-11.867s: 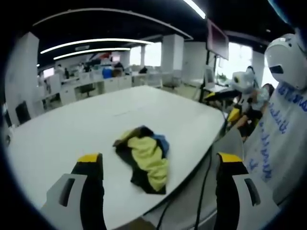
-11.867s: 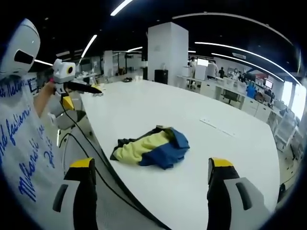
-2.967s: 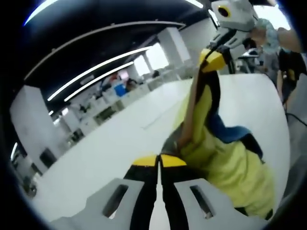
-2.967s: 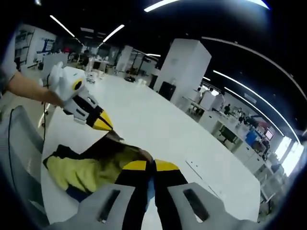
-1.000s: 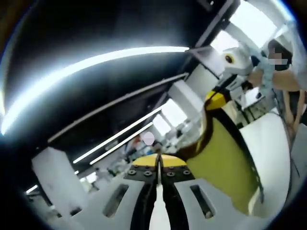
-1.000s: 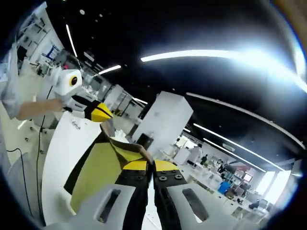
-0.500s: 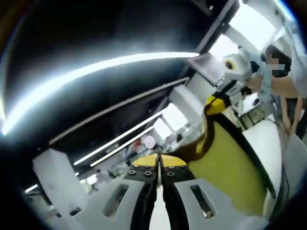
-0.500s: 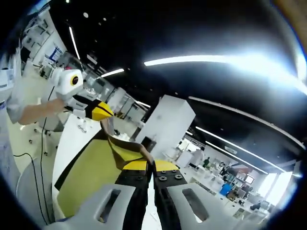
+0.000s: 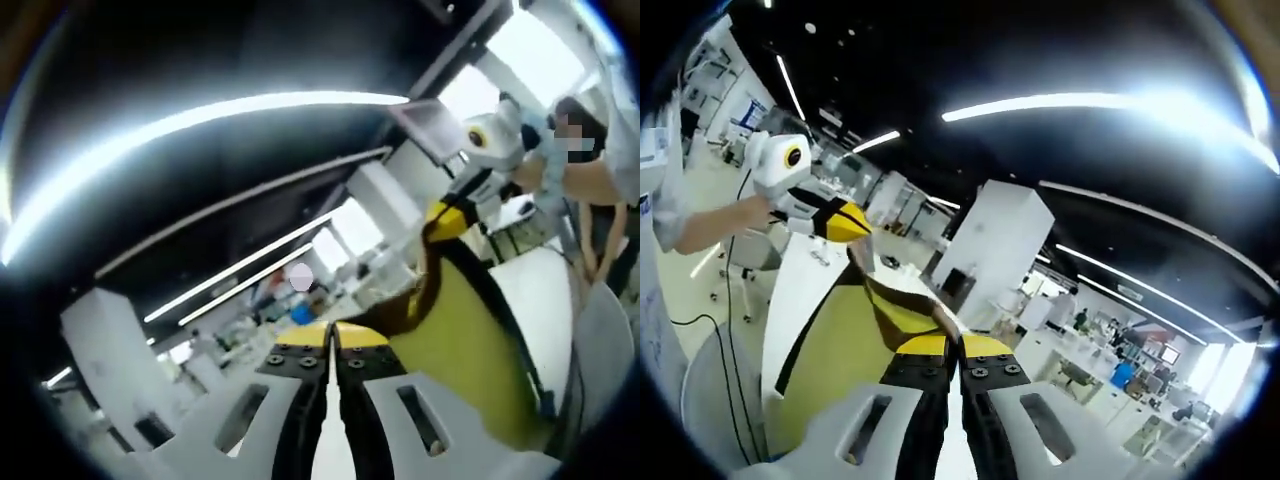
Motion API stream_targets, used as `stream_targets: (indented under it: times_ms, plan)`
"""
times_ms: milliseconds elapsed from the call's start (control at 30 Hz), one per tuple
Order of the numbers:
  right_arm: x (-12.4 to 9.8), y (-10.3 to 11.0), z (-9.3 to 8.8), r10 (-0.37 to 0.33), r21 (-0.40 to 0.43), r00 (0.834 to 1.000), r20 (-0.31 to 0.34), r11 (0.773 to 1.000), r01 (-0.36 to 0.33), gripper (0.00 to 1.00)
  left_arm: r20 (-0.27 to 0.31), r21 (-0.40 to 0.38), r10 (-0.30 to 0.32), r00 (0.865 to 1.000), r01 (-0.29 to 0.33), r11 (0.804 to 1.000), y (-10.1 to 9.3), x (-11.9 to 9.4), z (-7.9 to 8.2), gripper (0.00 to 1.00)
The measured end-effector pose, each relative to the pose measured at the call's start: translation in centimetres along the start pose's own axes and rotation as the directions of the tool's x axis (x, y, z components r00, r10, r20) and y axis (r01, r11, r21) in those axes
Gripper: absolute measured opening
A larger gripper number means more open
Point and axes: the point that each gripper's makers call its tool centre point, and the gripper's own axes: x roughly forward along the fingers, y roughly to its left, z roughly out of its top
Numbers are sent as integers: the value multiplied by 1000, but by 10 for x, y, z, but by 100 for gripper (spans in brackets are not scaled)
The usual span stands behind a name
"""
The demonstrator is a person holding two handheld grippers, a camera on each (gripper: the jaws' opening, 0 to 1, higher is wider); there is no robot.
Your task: Fold the garment on the visible template until the final outline fits inside the template.
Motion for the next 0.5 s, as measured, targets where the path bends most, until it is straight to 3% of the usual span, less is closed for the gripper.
stream_targets:
  times_ms: [500]
  plan:
    - [28,-7,-54,33,74,997,-75,997,-28,3,-83,-60,-33,996,28,998,2,33,-54,0]
